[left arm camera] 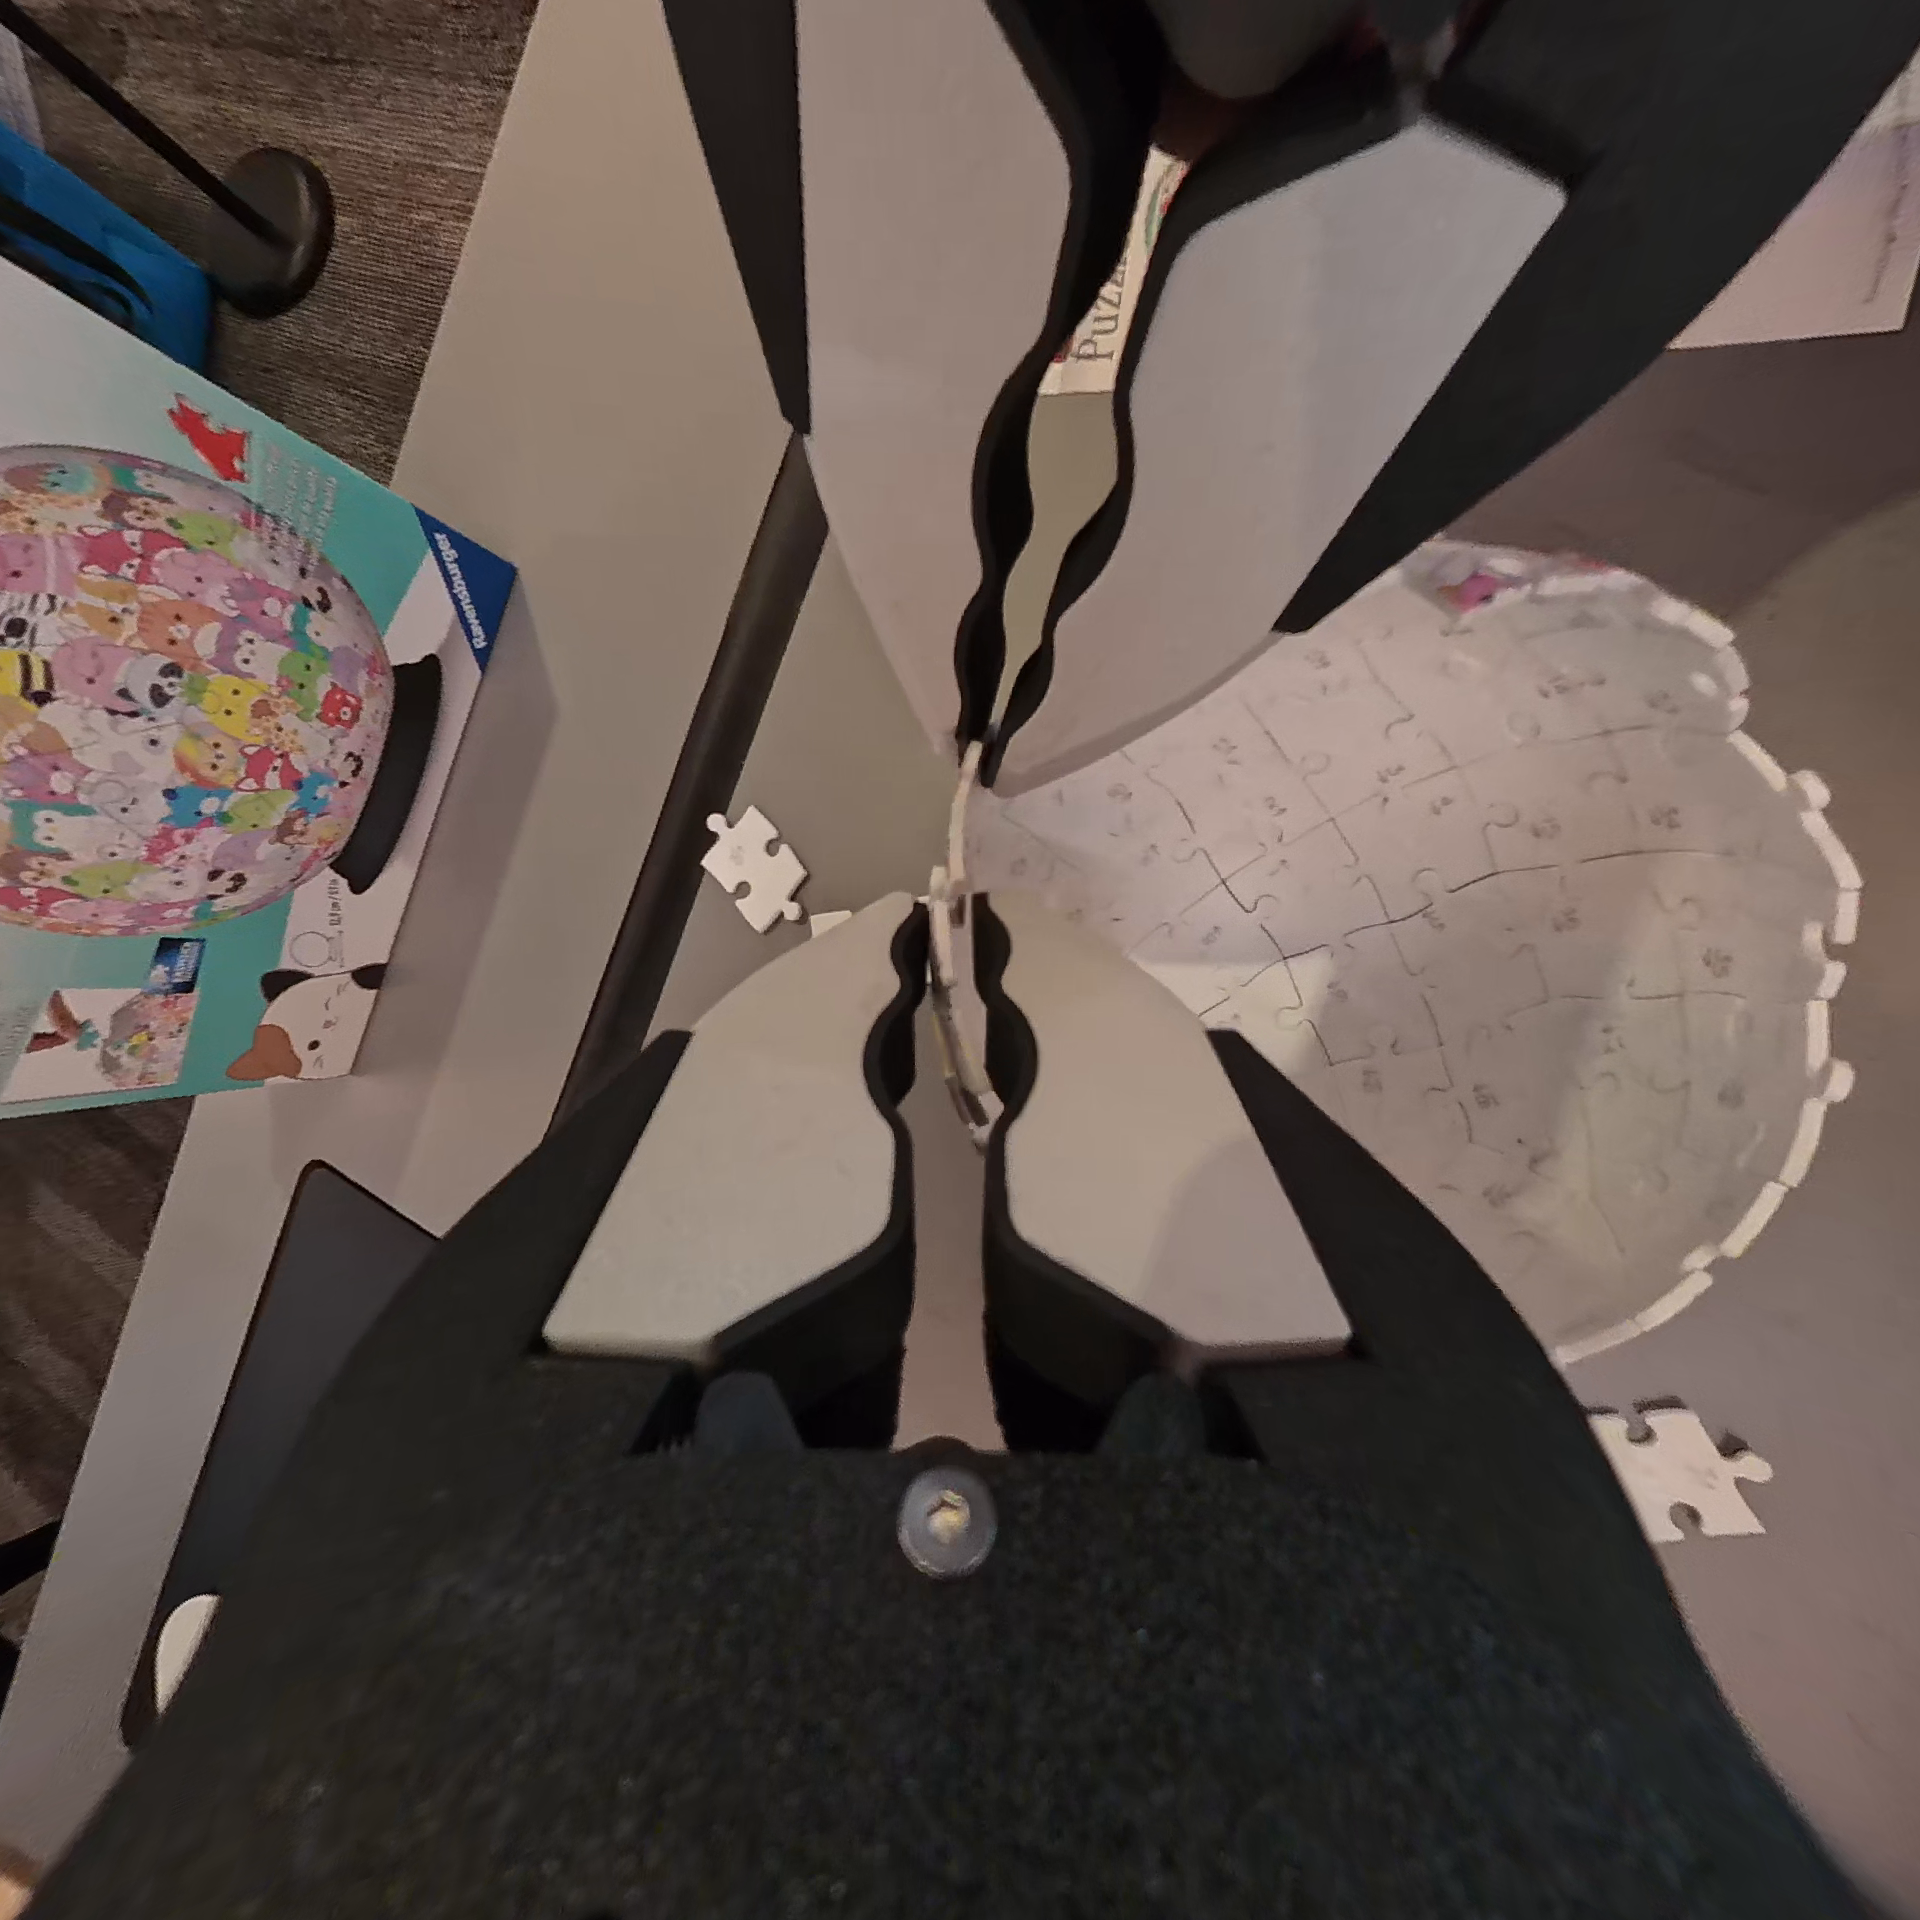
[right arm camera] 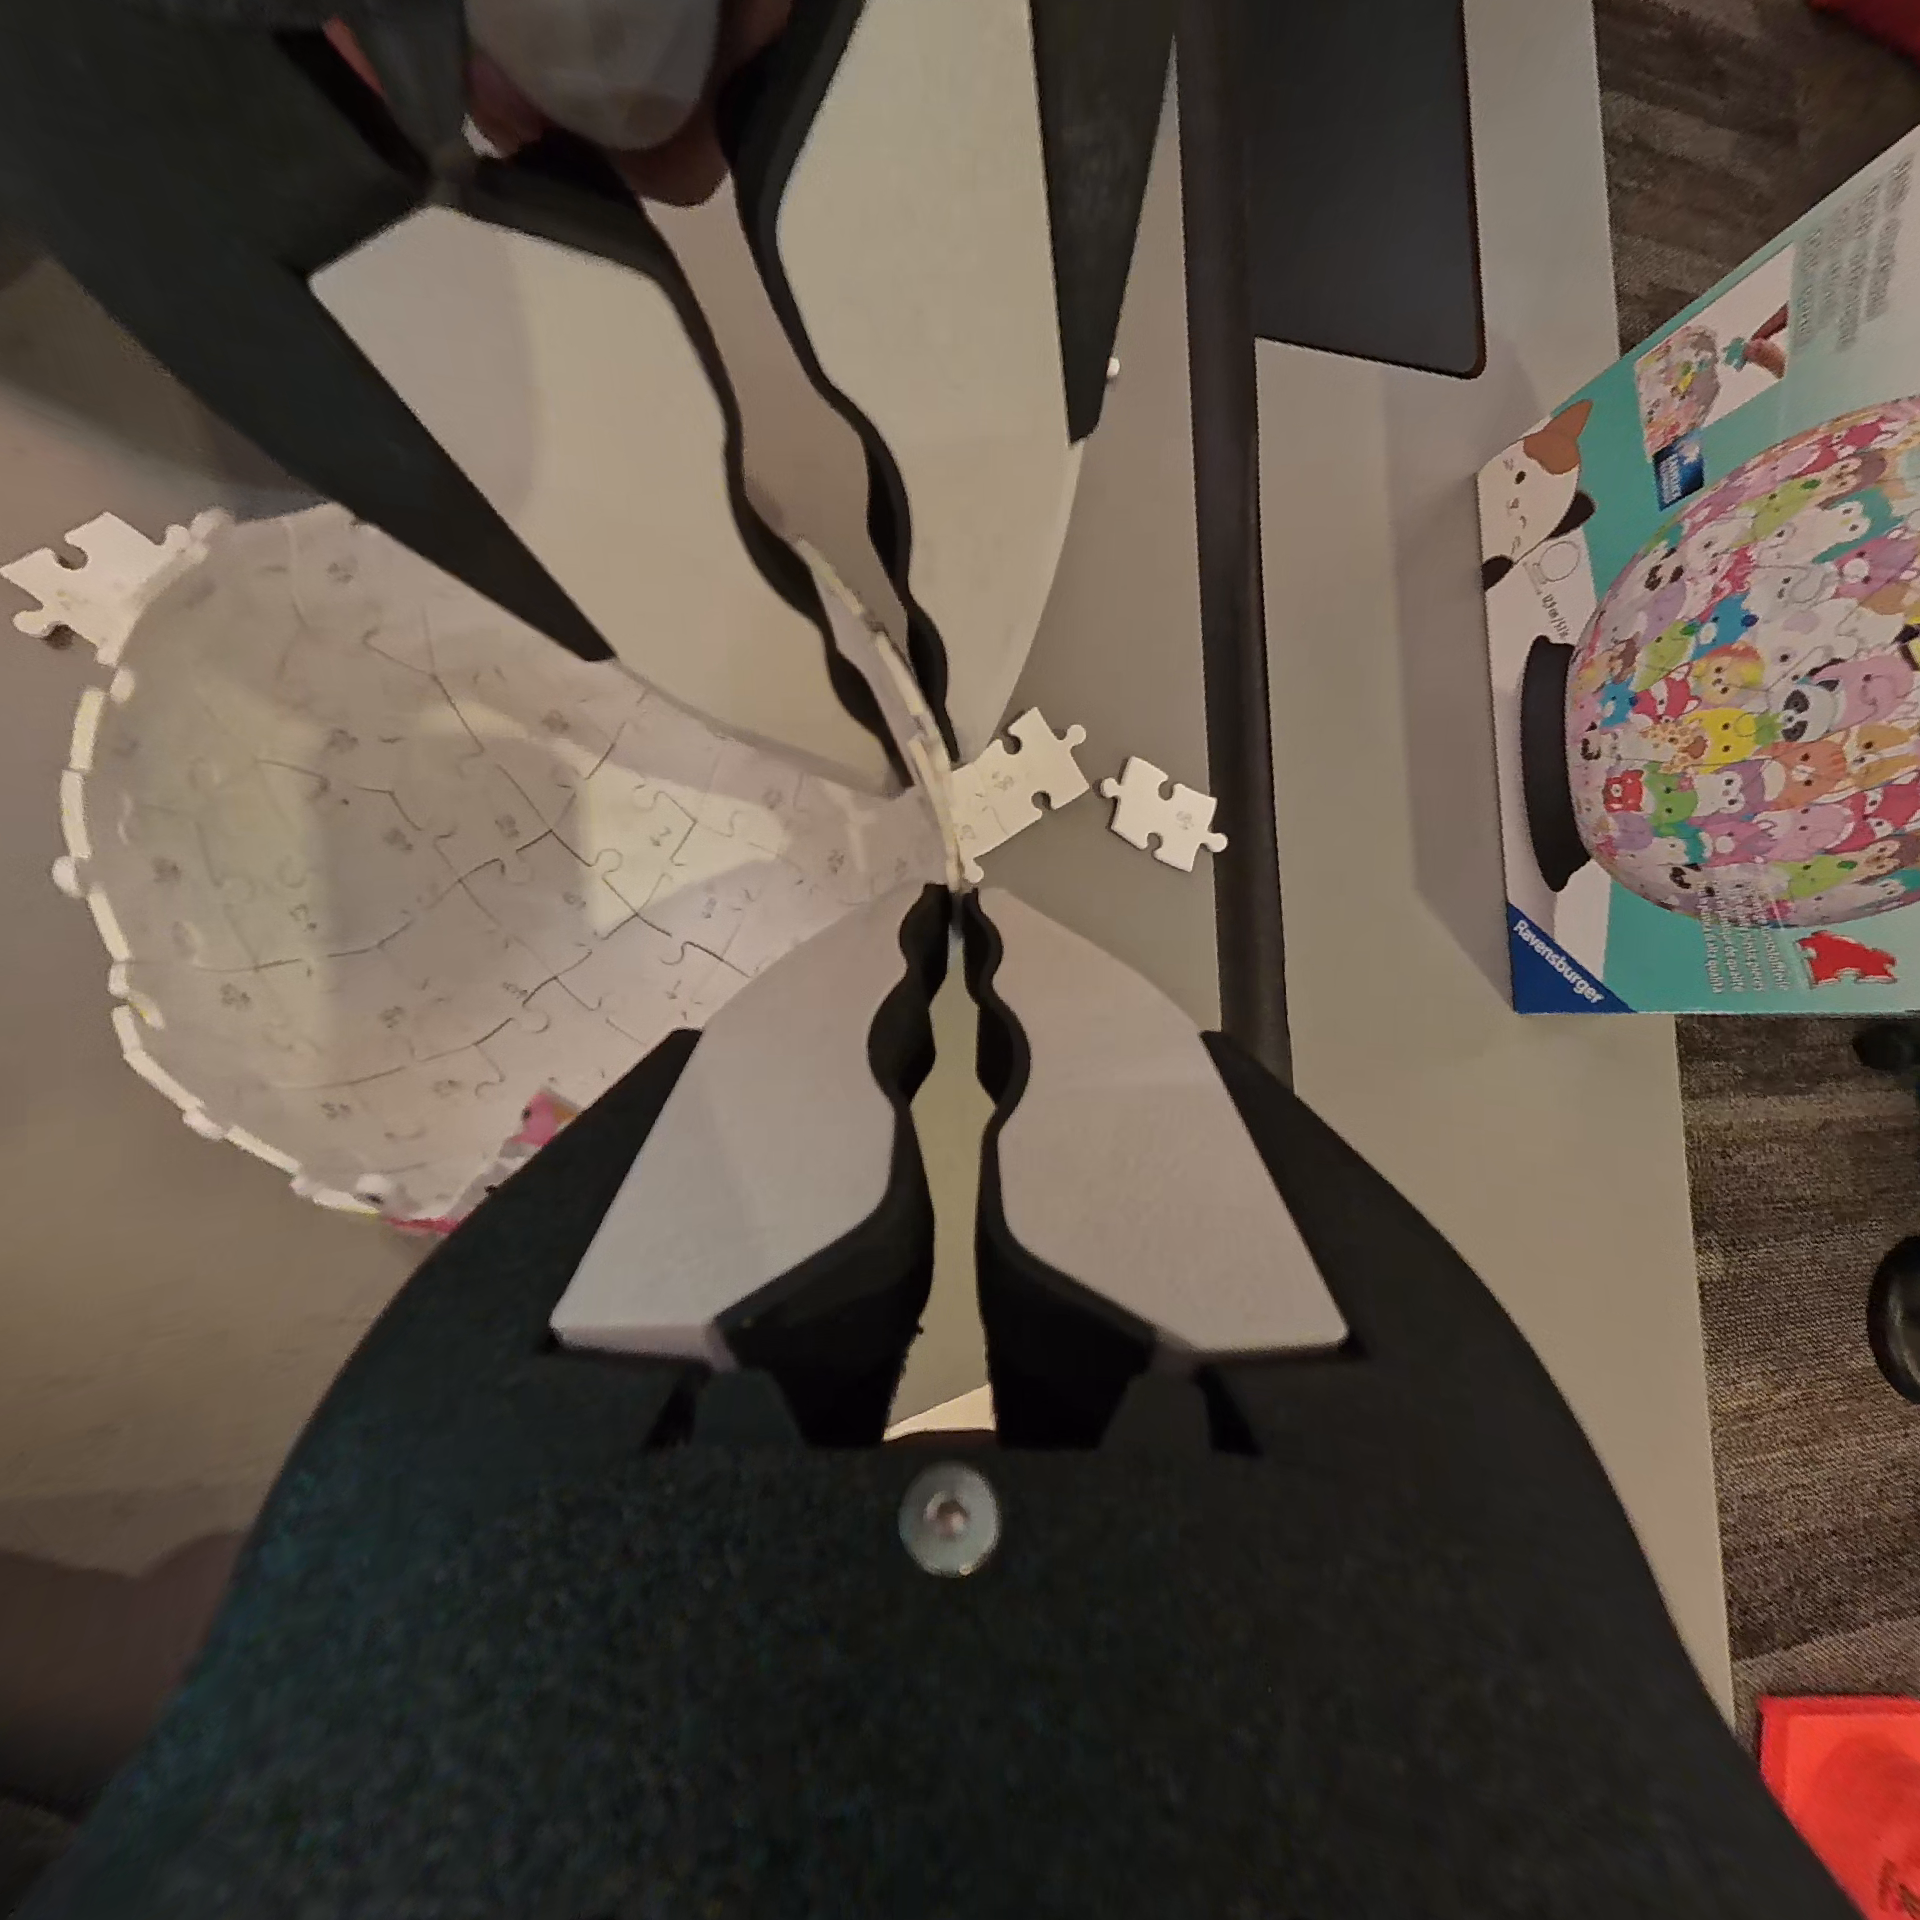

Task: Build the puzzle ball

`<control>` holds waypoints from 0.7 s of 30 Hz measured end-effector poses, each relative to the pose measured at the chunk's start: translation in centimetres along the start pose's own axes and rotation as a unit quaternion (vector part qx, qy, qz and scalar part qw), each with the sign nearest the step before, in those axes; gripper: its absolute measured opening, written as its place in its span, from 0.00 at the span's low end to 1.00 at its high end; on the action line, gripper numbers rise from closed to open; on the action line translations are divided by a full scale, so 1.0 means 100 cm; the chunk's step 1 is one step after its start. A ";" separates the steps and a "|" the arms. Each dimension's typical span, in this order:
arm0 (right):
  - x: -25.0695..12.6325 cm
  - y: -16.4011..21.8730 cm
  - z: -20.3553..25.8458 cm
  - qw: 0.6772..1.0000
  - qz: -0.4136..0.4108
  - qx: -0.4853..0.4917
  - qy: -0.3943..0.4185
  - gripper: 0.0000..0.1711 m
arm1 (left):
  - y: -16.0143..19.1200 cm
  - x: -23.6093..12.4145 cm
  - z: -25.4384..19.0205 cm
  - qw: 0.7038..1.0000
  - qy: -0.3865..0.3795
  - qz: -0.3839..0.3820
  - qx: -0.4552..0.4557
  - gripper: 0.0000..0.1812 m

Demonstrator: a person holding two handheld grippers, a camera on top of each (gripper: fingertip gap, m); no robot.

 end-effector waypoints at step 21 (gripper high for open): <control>0.000 0.003 -0.002 1.000 -0.018 0.015 -0.004 0.01 | 0.000 -0.012 -0.006 1.000 -0.012 0.016 0.015 0.10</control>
Point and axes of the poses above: each gripper's, where its closed fingertips meet, x out along the fingers, y out of its underside, z = x × y across the jaws, the point moved 10 cm from there along -x, back along the fingers, and after that the axes turned 3 degrees about y, right-handed, at the moved point
